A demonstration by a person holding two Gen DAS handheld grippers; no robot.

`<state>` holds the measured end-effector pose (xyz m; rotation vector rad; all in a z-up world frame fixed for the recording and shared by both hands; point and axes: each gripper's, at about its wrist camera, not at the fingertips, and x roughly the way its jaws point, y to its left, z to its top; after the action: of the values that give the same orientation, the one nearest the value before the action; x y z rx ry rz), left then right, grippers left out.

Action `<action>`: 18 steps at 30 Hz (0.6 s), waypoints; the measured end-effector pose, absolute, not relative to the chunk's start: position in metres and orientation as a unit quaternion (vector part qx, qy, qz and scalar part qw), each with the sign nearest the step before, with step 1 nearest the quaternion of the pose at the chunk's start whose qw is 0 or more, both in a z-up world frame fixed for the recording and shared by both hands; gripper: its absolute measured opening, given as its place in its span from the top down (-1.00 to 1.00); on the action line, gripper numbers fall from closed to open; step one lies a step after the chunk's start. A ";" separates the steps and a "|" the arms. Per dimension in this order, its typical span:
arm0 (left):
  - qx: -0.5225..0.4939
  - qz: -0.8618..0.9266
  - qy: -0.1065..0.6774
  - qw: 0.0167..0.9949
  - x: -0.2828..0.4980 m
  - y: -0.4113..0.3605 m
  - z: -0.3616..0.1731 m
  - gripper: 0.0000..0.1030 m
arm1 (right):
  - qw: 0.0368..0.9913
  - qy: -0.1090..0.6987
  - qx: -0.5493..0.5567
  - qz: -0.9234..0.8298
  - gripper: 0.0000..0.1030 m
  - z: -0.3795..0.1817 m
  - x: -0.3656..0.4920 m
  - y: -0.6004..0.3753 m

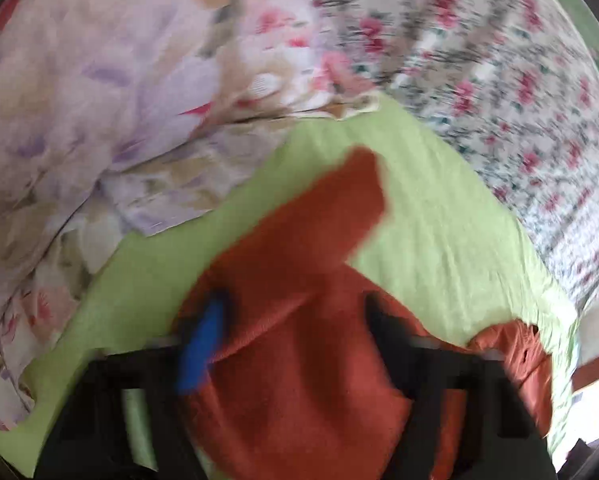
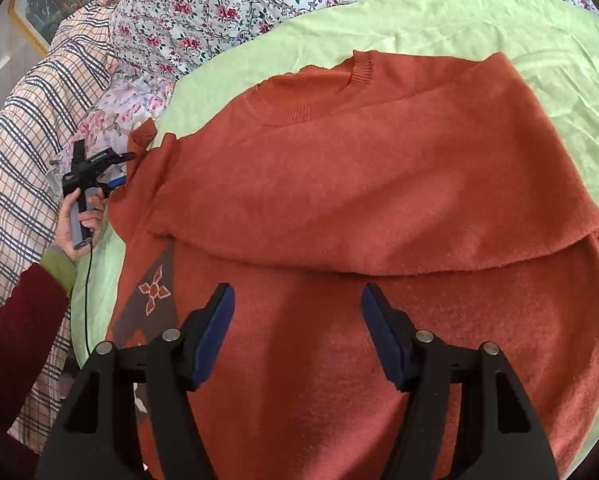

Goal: Fold small clothes

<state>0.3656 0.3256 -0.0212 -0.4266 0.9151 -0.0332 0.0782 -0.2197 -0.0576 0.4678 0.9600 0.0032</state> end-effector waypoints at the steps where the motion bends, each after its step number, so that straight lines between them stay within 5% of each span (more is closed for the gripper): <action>1: -0.198 -0.023 0.439 0.876 0.364 0.320 -0.021 0.98 | 0.859 0.459 0.225 0.000 -0.29 -0.059 0.079 -0.218; 12: -0.180 -0.007 0.384 0.906 0.318 0.287 0.013 0.97 | 0.865 0.450 0.222 0.005 -0.29 -0.051 0.068 -0.204; 18: -0.166 -0.098 0.336 0.922 0.272 0.192 0.059 0.97 | 0.870 0.435 0.233 0.000 -0.29 -0.045 0.059 -0.206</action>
<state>0.2720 0.1917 0.0588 -0.3412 0.6910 -0.2005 0.0592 -0.2061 -0.0453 0.4880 0.9088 0.0008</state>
